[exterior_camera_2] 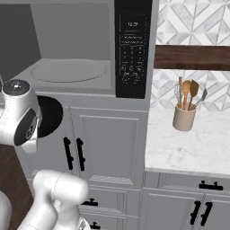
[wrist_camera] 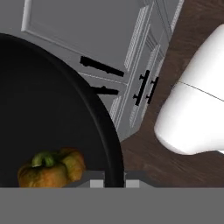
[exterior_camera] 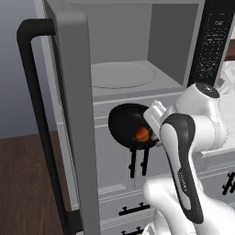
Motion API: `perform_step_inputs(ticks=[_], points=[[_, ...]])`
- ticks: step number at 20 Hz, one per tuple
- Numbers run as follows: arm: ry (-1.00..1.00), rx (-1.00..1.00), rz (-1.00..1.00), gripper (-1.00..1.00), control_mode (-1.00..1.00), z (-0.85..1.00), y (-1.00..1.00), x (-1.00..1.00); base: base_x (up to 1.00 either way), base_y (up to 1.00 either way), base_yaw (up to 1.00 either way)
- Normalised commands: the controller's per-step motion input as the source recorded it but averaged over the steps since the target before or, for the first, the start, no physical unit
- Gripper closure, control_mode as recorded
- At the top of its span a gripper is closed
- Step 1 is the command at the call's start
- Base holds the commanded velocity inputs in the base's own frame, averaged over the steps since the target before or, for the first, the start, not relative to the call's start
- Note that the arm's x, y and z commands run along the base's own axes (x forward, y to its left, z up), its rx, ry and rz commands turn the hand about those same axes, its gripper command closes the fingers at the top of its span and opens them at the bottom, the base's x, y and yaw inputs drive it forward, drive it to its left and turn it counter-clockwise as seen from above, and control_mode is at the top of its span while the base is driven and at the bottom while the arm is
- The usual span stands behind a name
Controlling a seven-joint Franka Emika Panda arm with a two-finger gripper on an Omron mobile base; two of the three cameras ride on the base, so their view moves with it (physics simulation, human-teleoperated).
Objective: Pick the bell pepper from the sink and place it in the bowl. Then pick the bowl and place it in the microwave. Then close the microwave door and press the start button.
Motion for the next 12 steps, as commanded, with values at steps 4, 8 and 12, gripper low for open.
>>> perform_step_inputs(ticks=[4, 8, 12], points=[[-0.15, 0.00, -0.10, 1.00, -1.00, 0.87, -0.20, -0.06, 0.00, 0.00, 0.00], [-0.09, 0.00, -0.05, 1.00, -1.00, 0.73, -0.09, 0.00, 0.00, 0.00, 0.00], [0.00, 0.00, 0.00, 1.00, -1.00, 0.43, 0.00, 0.09, 0.00, 0.00, 0.00]])
